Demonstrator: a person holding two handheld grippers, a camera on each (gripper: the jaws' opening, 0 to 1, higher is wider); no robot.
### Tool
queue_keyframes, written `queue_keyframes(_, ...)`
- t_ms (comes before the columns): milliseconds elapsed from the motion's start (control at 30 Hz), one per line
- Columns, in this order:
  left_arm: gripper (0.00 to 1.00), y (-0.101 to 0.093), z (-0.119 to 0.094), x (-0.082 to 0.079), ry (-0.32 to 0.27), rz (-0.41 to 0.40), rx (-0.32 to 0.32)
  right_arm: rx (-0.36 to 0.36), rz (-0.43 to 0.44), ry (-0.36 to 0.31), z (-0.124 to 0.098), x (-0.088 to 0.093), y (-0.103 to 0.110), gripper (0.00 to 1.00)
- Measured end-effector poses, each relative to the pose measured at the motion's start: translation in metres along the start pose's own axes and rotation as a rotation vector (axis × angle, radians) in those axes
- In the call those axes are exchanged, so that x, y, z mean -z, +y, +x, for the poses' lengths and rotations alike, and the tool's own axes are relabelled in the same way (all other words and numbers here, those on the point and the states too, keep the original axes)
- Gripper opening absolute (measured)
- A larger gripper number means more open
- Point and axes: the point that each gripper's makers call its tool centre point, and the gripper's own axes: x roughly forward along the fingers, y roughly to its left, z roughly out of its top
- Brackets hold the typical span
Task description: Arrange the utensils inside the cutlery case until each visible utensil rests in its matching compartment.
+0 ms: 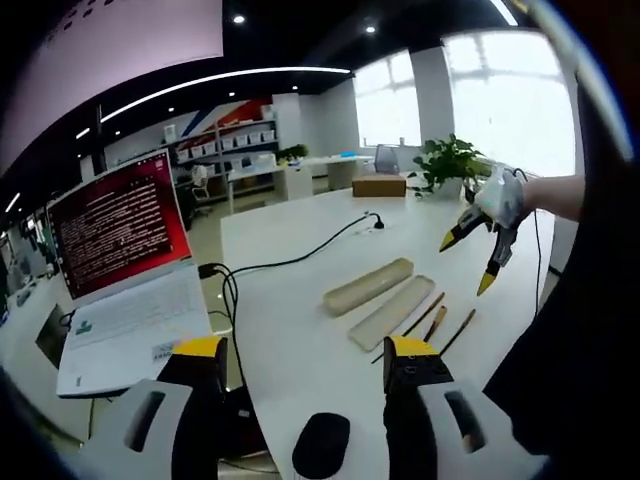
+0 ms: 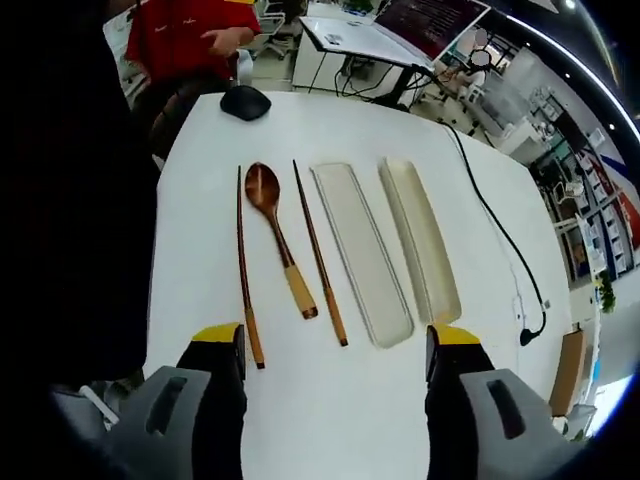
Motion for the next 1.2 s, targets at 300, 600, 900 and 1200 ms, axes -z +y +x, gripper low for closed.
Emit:
queue_keyframes(300, 0.66, 0.003, 0.004, 0.002, -0.012, -0.014, -0.008, -0.052, 0.014, 0.017, 0.010, 0.008, 0.015, 0.71)
queue_keyframes(600, 0.65, -0.002, 0.004, 0.010, 0.005, -0.017, 0.002, -0.105, 0.018, 0.009, 0.022, 0.002, 0.030, 0.70)
queue_keyframes(900, 0.65, -0.003, 0.002, 0.023, 0.025, -0.032, 0.001, -0.156, 0.010, 0.024, 0.034, -0.001, 0.045, 0.67)
queue_keyframes(1200, 0.64, -0.009, 0.001, 0.021, 0.028, -0.028, 0.010, -0.173, 0.021, -0.004, 0.041, -0.013, 0.053, 0.74)
